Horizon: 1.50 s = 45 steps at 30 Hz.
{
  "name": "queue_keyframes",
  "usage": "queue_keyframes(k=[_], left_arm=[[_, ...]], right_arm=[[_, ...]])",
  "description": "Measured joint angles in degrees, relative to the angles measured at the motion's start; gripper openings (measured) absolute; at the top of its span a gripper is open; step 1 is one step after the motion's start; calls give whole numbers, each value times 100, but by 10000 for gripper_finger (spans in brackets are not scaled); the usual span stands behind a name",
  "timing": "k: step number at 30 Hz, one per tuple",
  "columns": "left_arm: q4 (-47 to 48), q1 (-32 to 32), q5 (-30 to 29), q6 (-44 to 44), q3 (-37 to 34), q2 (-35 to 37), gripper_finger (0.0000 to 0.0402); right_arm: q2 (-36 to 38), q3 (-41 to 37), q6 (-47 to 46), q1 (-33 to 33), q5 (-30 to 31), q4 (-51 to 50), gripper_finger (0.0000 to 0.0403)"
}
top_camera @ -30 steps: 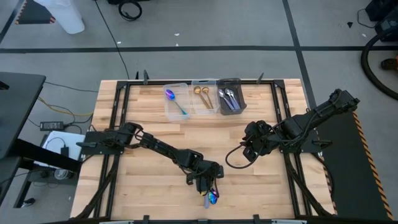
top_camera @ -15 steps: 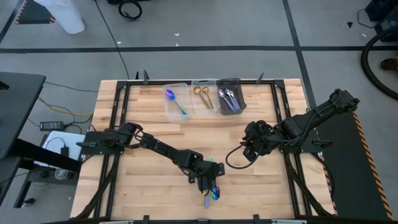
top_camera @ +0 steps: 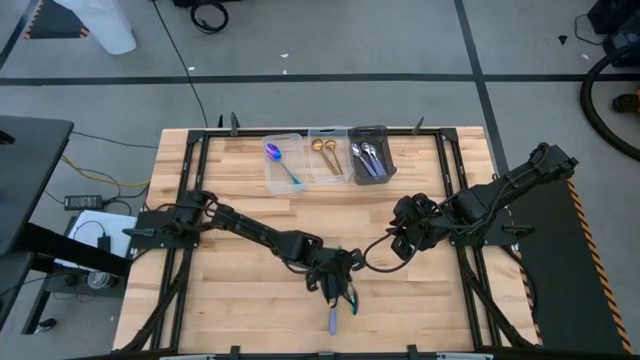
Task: Sort silverware by color (type)
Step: Put the blue spoon into the left transparent bin
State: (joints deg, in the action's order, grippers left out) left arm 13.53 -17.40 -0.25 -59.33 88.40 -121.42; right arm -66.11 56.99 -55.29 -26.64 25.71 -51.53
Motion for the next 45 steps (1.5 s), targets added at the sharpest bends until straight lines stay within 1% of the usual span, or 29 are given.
queue_keyframes(k=[6,9,11,14,21,26,29,31,33,36,39,45], left_arm=[[150,109,45,619,1,298,6],[175,200,148,870,-21,465,6],[37,258,151,929,-174,633,6],[-395,324,149,1088,-580,976,6],[-1916,456,166,1507,-1799,1926,6],[-3097,594,151,1934,-2323,2381,6],[-3675,677,151,2149,-2515,2524,6],[-3938,739,146,2240,-2521,2566,6],[-4114,767,142,2280,-2520,2634,6],[-4484,793,138,2284,-2509,2702,6],[-4821,796,138,2301,-2518,2776,6],[-5313,810,32,2615,-2518,2782,6]], right_arm=[[0,0,138,-123,173,12,116],[0,0,406,-243,362,134,116],[0,0,630,-340,526,298,116],[0,0,897,-488,867,546,116],[-17,0,1793,-732,1663,1258,116],[-132,2,2822,-733,1864,2177,116],[-224,2,3440,-736,1987,2685,116],[-247,-2,3756,-738,2071,2787,116],[-281,4,3977,-736,2135,3060,116],[-306,0,4202,-747,2222,3123,119],[-321,0,4368,-755,2337,3173,128],[-321,0,4949,-753,2528,3740,156]])
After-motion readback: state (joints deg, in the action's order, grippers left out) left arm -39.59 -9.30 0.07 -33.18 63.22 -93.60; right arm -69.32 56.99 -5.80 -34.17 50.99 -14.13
